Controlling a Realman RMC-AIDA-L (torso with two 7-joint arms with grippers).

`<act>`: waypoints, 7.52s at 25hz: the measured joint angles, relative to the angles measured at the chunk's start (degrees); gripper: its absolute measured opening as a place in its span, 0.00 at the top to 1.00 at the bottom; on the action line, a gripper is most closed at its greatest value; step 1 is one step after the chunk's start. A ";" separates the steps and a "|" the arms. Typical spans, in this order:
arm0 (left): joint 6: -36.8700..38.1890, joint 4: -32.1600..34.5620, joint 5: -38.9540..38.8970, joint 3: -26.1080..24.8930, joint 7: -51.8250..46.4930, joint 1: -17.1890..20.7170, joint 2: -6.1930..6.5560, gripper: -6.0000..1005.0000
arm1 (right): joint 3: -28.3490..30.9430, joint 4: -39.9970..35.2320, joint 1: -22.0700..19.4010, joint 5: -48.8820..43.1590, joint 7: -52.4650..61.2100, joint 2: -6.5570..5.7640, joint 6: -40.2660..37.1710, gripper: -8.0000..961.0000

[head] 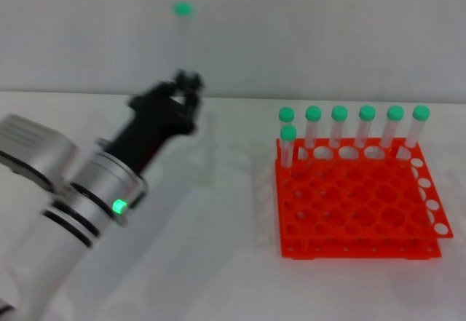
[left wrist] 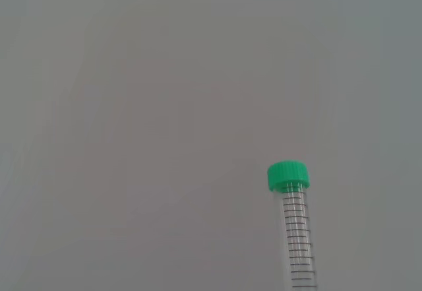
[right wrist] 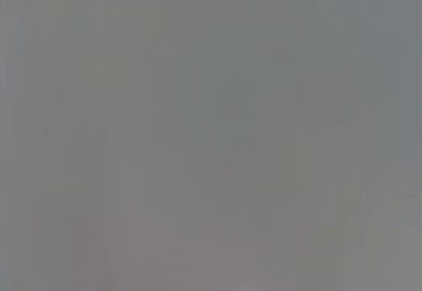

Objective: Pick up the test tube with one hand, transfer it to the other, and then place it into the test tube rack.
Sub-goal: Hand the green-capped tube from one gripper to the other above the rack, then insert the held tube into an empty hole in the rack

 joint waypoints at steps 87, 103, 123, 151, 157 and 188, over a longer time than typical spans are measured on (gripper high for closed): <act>-6.49 15.14 25.59 -0.25 12.65 6.13 -0.73 0.60 | 0.56 -0.03 15.98 -37.48 25.09 -4.95 -12.07 0.78; 8.80 13.40 25.40 -15.00 19.97 26.38 -0.38 0.22 | 7.12 -7.45 15.53 -37.49 9.52 1.18 8.35 0.78; 9.28 10.22 17.91 -18.04 19.97 27.64 -0.30 0.14 | 7.26 -12.58 15.63 -37.03 5.15 1.68 25.78 0.77; 9.29 8.47 16.58 -18.90 19.96 25.49 -0.21 0.14 | 5.30 -12.05 15.71 -35.46 5.57 1.67 32.35 0.77; 9.30 8.47 16.58 -18.92 19.96 25.36 -0.21 0.14 | 4.96 -12.28 15.71 -35.55 5.62 1.67 32.58 0.77; 9.61 8.76 15.77 -18.91 19.61 24.92 -0.19 0.14 | 4.97 -15.73 13.68 -42.09 5.11 1.37 34.77 0.17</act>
